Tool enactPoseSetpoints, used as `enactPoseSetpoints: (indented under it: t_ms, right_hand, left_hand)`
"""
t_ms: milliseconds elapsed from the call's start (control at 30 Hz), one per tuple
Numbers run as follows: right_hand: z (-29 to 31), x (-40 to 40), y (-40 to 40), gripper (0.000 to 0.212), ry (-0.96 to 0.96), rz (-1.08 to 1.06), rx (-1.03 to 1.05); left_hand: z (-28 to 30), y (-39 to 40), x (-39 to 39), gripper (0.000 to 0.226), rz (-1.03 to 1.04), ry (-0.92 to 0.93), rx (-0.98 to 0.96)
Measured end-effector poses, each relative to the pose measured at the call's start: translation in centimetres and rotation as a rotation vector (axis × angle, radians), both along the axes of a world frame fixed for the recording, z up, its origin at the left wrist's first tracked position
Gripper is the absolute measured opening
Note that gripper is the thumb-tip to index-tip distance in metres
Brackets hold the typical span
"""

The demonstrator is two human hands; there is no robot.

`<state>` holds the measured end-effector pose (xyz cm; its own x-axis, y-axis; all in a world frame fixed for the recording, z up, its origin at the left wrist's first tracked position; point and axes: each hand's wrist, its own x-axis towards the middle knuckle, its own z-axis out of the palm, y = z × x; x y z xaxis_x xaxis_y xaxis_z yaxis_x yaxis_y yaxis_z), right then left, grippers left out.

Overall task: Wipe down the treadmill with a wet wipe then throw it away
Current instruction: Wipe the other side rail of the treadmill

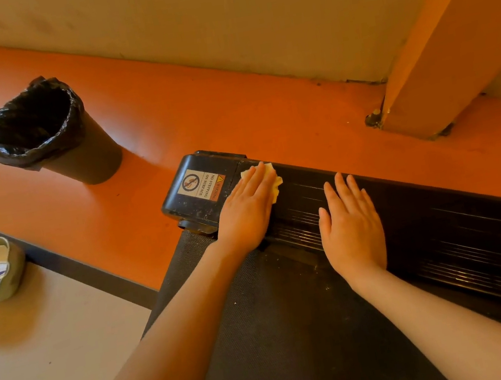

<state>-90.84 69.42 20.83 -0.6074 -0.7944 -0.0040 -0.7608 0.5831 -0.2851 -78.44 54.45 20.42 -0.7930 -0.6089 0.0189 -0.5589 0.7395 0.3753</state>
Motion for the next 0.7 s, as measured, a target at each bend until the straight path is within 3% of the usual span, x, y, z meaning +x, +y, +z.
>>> enactPoseSetpoints:
  t_ms: [433, 700]
  right_hand:
    - [0.0, 0.1, -0.1, 0.049, 0.072, 0.036, 0.010]
    - [0.7, 0.8, -2.4, 0.052, -0.017, 0.122, 0.083]
  left_hand:
    - [-1.3, 4.3, 4.5, 0.049, 0.049, 0.060, -0.004]
    - [-0.8, 0.7, 2.8, 0.054, 0.003, 0.039, 0.004]
